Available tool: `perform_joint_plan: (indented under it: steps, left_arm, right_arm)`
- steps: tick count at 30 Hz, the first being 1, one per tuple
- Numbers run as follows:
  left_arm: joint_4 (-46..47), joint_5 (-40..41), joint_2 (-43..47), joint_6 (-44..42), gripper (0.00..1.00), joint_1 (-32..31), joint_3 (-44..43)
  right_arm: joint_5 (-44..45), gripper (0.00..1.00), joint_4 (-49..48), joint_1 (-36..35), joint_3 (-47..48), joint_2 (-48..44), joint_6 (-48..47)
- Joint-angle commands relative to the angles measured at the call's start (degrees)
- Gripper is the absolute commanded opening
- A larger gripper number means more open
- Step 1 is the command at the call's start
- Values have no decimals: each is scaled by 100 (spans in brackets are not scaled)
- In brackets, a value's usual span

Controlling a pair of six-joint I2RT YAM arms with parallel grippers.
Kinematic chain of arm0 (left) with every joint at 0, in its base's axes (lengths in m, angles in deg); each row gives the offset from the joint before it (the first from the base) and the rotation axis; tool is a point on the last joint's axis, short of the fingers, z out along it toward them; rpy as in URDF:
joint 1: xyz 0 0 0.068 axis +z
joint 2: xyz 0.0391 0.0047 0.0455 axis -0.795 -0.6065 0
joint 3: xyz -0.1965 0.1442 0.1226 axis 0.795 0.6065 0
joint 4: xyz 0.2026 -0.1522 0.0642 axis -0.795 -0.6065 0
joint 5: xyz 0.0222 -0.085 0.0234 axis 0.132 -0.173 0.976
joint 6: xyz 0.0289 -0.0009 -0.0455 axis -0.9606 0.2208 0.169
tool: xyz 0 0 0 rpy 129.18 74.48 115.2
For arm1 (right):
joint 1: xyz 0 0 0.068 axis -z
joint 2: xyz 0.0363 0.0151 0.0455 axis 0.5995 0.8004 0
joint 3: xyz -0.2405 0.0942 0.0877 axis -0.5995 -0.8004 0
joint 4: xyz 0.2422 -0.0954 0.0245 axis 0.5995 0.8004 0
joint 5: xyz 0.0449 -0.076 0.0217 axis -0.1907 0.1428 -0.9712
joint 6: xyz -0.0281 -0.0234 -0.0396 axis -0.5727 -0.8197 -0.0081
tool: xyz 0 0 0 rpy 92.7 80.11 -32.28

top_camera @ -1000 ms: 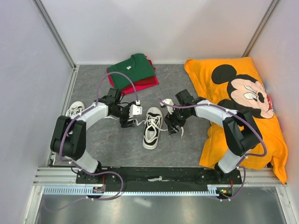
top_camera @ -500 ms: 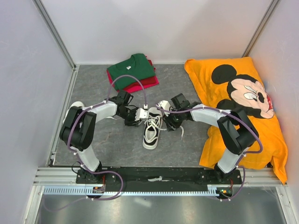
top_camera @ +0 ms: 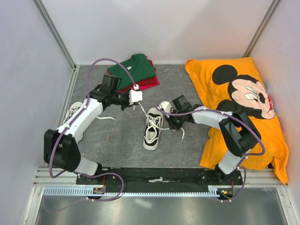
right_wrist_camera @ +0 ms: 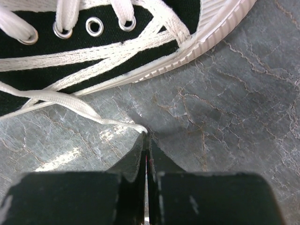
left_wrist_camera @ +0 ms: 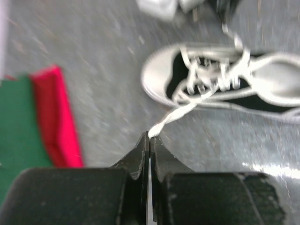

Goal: Tie the shoes

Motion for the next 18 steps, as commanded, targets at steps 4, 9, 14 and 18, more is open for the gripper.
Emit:
perform_joint_plan:
  steps: [4, 9, 14, 18]
  left_arm:
    - [-369, -353, 108, 498, 2, -108, -328]
    - [-378, -353, 73, 489, 2, -108, -284]
    - [-378, -344, -41, 419, 2, -116, -214]
    - [-378, -353, -94, 410, 2, -125, -214]
  right_arm:
    - [833, 0, 814, -18, -352, 37, -369]
    - [1169, 0, 1131, -1, -608, -473, -800]
    - [484, 50, 1281, 8, -327, -755, -889]
    - [97, 70, 1281, -54, 69, -677, -879]
